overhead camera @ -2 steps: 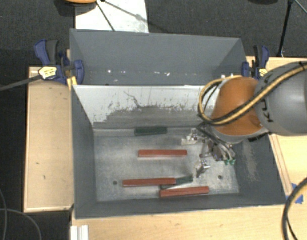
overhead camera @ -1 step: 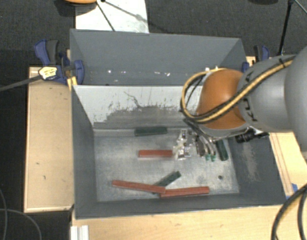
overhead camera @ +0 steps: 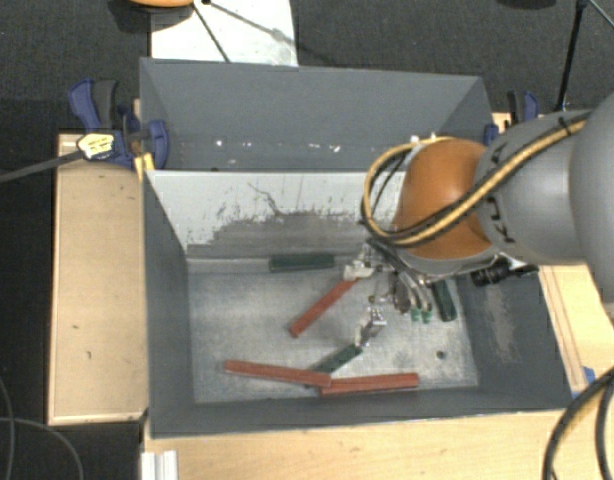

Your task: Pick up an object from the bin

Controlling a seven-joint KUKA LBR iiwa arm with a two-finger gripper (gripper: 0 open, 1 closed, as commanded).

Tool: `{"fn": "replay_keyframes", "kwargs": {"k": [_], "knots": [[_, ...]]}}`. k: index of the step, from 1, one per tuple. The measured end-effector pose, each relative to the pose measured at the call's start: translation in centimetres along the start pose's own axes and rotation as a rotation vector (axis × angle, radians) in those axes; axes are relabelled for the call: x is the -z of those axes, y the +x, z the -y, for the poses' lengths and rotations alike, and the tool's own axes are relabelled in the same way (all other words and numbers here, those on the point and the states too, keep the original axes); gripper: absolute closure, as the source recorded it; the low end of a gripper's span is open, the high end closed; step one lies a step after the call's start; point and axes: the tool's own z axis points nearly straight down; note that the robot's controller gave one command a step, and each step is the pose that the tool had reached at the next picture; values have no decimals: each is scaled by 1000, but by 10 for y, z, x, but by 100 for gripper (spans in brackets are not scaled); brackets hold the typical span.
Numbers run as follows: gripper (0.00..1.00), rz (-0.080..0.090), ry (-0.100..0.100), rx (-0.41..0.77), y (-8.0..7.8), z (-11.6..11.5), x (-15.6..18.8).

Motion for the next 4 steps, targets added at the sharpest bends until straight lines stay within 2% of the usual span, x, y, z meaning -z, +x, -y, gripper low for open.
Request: {"fn": "replay_keyframes", "kwargs": {"k": [1,2,3,4], "knots": [[0,0,0,1,0,0,0],[100,12,-1,184,-41,-35,-20],[100,12,-1,185,-41,-35,-20],[100,0,0,143,-35,-33,118]]}}
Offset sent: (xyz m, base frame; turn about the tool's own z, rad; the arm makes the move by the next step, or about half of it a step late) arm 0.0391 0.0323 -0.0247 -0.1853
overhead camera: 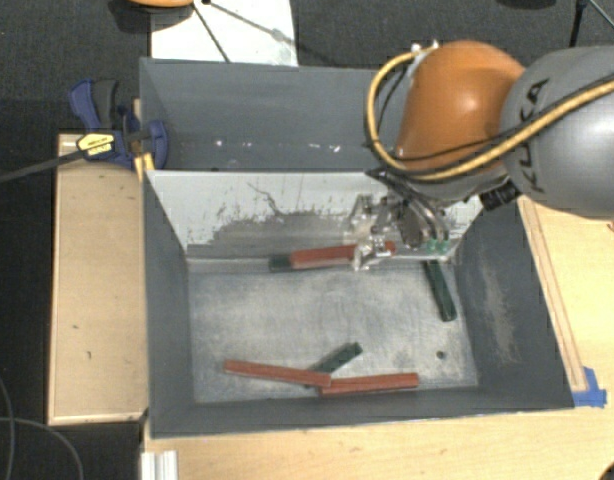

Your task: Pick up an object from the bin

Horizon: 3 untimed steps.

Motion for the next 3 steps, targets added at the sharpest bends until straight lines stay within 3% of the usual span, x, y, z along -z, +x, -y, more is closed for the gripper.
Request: {"fn": "replay_keyframes", "kwargs": {"k": [3], "knots": [[100,1,0,-1,1,1,-2]]}}
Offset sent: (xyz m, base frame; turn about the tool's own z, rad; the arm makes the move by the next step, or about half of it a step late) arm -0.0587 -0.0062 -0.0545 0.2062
